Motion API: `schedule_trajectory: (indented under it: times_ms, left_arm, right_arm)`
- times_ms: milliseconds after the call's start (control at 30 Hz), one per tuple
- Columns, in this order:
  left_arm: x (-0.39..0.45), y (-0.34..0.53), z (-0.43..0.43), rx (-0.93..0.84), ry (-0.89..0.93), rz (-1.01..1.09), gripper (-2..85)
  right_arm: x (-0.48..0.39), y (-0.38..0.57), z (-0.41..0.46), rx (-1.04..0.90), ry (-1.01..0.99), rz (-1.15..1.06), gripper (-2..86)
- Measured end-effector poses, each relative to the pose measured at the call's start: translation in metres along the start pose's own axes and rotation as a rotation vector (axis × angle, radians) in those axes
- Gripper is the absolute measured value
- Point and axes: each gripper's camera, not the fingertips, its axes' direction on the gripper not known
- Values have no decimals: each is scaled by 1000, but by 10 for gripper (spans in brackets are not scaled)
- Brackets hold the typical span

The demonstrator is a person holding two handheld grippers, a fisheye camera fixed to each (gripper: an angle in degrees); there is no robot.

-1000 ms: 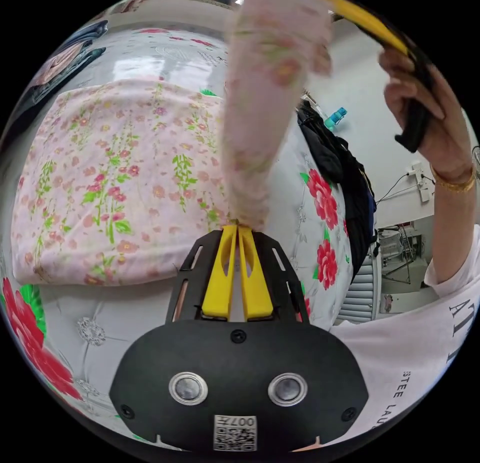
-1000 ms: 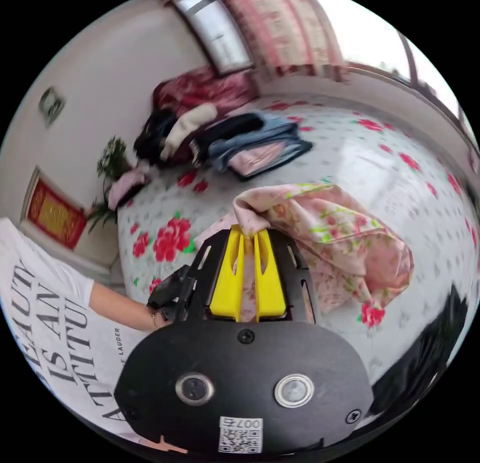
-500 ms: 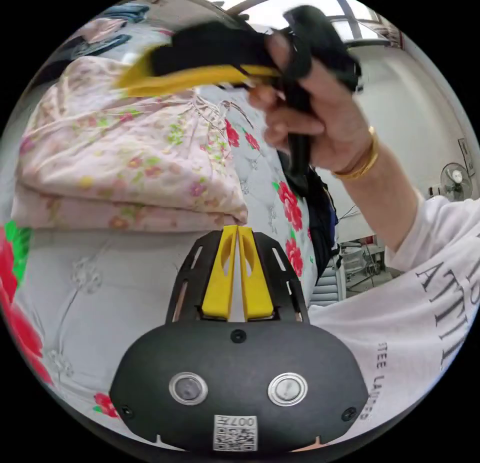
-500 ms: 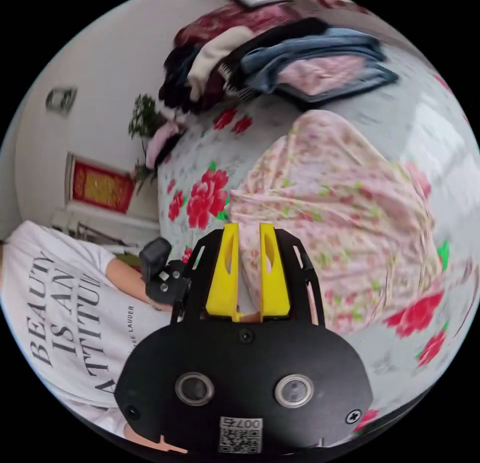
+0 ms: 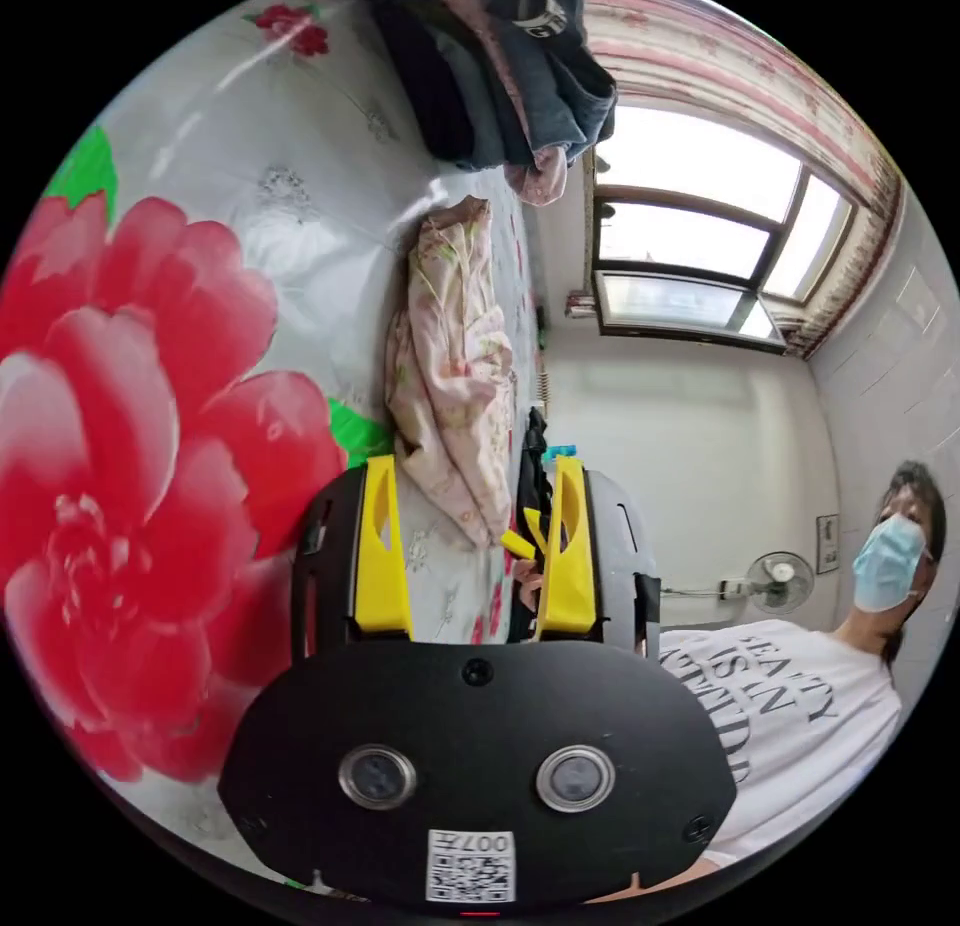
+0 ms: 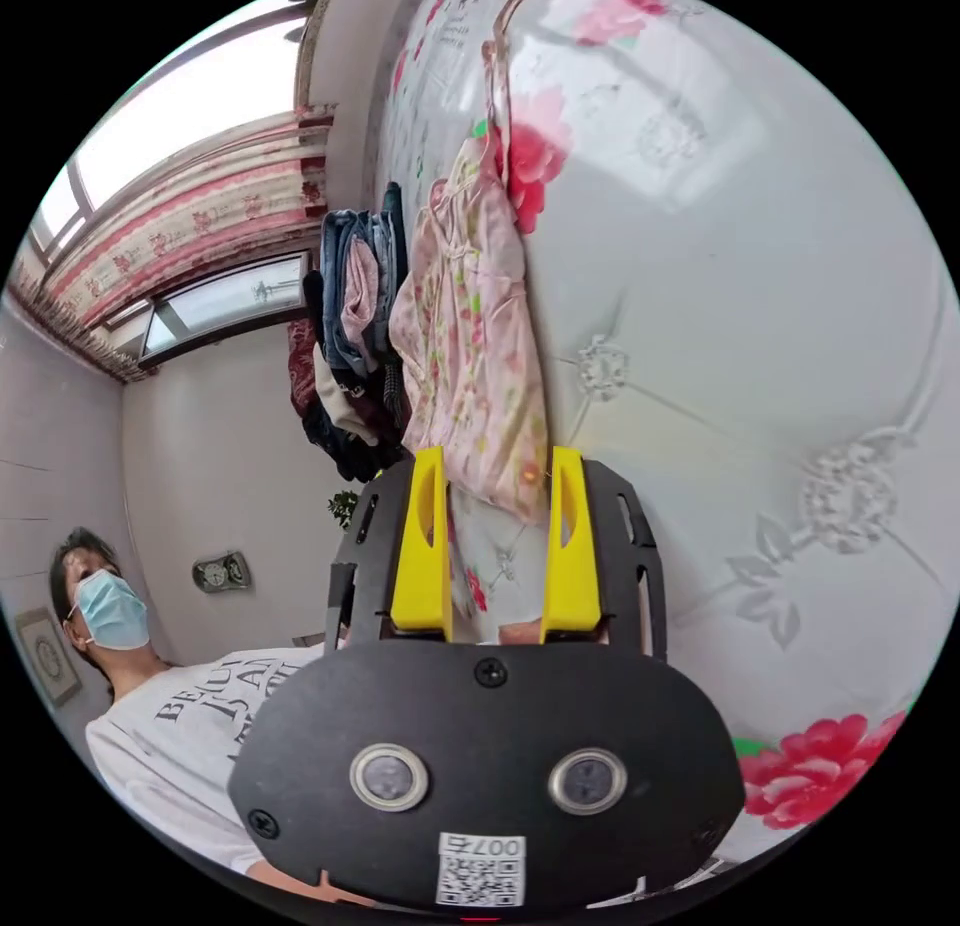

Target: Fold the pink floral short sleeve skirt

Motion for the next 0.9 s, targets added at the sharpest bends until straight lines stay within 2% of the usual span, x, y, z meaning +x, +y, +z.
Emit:
schedule_trajectory:
  times_ms: [167, 200, 300, 333, 500, 667, 900]
  left_arm:
    - [19, -22, 3, -61, 13, -33, 203]
    - [23, -25, 5, -72, 22, -42, 177]
    - [33, -21, 5, -118, -114, -93, 24]
    - [39, -15, -1, -96, -88, -95, 14]
    - [83, 39, -44, -13, 20, -8, 0]
    - [117, 128, -95, 44, -4, -49, -2]
    - [165, 257, -180, 252, -56, -134, -4]
  right_arm:
    - [-3, -30, 29, -45, -53, -21, 70]
    - [-3, -31, 31, -52, -46, -19, 62]
    - [-9, -30, 26, -50, -67, -23, 29]
    - [-12, -25, 16, -23, -95, -27, 20]
    - [-23, 11, -29, 28, -196, -51, 3]
    - [-50, 68, -49, -76, -182, -125, -2]
    - [-88, 117, -35, -261, -227, -180, -3]
